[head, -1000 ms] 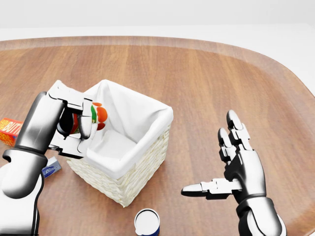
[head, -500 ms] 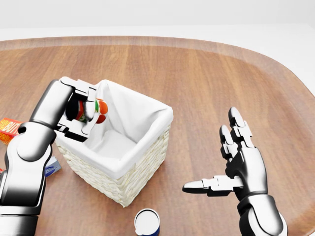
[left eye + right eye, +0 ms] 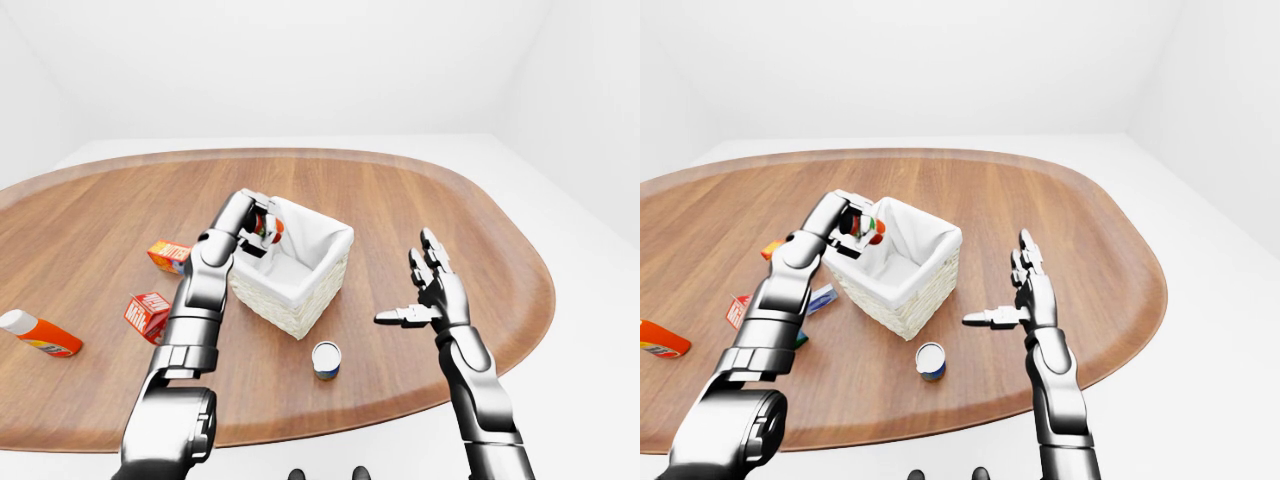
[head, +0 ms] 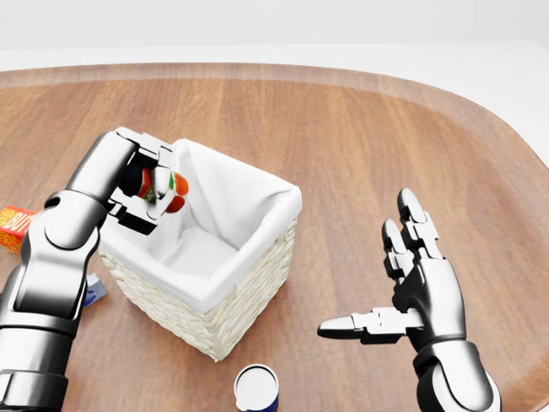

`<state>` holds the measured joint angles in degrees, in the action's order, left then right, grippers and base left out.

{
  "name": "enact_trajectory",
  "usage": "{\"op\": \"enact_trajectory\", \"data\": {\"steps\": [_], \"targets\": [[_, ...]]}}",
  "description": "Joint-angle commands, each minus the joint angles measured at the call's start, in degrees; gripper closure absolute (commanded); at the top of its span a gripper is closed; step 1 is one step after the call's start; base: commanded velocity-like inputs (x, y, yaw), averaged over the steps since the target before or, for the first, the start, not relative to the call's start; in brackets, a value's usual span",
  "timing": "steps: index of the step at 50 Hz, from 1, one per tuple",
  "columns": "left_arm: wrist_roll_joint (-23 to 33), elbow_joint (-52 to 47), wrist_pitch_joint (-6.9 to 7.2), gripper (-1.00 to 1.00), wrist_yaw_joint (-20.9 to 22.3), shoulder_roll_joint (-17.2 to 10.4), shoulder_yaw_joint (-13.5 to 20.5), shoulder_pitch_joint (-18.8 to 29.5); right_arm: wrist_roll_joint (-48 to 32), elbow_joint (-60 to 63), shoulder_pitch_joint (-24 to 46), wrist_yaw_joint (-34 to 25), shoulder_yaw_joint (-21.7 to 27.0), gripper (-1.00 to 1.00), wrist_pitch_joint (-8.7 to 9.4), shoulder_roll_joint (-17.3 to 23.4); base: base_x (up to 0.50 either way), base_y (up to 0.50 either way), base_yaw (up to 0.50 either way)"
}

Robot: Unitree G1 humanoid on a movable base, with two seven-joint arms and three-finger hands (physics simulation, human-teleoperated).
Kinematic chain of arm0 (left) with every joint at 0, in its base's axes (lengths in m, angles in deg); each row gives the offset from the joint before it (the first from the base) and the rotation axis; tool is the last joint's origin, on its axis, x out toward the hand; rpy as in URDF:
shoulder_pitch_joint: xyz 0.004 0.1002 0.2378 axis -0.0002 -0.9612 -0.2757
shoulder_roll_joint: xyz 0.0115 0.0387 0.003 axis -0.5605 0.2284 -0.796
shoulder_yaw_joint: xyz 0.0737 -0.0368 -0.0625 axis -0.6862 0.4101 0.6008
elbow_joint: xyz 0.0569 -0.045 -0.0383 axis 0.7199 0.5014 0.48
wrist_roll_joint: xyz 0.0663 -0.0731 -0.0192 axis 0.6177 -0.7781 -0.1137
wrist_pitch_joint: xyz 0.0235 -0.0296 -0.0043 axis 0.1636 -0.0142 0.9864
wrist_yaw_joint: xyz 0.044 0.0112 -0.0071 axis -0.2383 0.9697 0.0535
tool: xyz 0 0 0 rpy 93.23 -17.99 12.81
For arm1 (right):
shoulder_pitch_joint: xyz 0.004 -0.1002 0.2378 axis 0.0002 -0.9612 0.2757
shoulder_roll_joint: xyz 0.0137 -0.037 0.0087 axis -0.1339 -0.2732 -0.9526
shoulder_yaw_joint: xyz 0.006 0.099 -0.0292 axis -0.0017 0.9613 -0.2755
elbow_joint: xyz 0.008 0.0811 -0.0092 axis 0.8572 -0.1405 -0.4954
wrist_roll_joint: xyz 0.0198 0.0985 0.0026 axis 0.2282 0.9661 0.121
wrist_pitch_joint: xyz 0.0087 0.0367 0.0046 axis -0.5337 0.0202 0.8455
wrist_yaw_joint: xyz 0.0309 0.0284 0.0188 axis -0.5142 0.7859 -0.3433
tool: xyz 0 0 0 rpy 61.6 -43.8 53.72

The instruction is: Pick up the tomato sauce, and put it in the basket.

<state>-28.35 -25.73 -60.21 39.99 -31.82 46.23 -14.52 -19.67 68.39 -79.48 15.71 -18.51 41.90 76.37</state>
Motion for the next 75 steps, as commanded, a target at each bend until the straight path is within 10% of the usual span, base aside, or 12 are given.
{"op": "enact_trajectory", "data": {"steps": [1, 75], "targets": [[-2.28, 7.69, 0.00, 1.00, -0.43, -0.37, -0.01, 3.72, -0.10, 0.05, -0.25, -0.13, -0.08, -1.00, 0.00, -0.06, 0.00, 0.00, 0.00], [-3.20, 32.96, -3.10, 1.00, -0.78, 1.34, -1.79, 15.38, 0.04, 0.08, -0.11, -0.09, -0.06, -1.00, 0.00, -0.03, 0.00, 0.00, 0.00]]}}
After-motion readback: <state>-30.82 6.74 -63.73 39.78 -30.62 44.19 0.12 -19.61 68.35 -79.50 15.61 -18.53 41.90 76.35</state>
